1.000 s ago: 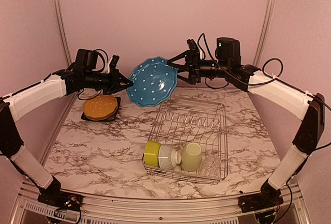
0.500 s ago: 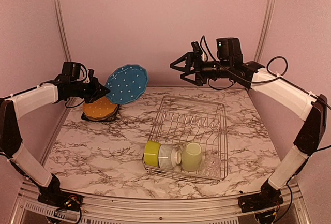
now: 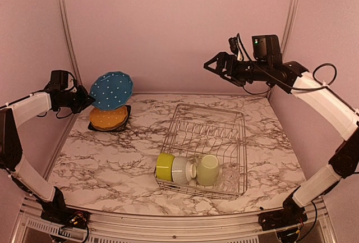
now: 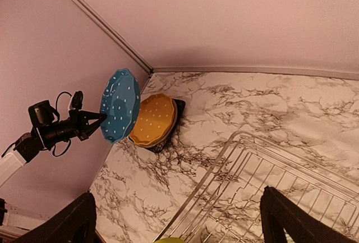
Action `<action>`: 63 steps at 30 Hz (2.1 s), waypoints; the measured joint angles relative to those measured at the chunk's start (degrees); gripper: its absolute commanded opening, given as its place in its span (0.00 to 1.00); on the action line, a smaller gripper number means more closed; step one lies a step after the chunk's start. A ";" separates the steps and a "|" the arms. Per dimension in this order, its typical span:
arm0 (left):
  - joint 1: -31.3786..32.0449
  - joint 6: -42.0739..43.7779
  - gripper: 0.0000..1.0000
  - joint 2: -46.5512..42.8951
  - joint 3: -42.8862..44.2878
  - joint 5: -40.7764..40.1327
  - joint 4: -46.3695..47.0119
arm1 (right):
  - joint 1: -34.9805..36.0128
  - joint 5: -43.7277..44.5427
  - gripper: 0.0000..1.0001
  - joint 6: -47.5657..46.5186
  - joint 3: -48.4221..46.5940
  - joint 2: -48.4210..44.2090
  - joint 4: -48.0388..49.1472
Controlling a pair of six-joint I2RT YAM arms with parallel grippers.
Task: Unload the mixed dishes from the dish rack
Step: Place the plate on the plate.
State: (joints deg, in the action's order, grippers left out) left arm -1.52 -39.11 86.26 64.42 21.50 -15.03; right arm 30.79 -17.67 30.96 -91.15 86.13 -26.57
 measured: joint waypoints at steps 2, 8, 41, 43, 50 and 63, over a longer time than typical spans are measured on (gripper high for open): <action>-1.25 0.66 0.00 0.26 0.00 -0.13 -0.55 | -1.07 2.29 0.98 -0.44 1.77 -2.64 0.04; -3.89 1.57 0.00 3.13 0.00 -1.09 -0.74 | -4.90 6.43 0.98 -0.33 5.75 -8.07 0.50; -5.07 3.80 0.00 14.32 1.36 -6.12 -1.57 | -7.45 -4.39 0.98 5.25 12.28 -8.17 5.38; -5.07 3.93 0.00 15.15 2.08 -6.19 -1.62 | -7.45 -4.81 0.98 5.49 12.28 -8.17 5.73; -5.07 4.28 0.00 16.83 2.95 -6.19 -1.77 | -7.45 -5.77 0.98 5.92 12.31 -8.15 6.43; -5.14 5.03 0.22 16.96 4.15 -5.92 -1.68 | -7.45 -7.10 0.98 6.10 12.28 -7.08 6.82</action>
State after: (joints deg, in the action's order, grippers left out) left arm -6.66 -34.09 103.22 68.58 15.57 -16.71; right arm 23.33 -24.77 37.06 -78.87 79.05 -19.75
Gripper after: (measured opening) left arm 0.193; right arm 0.985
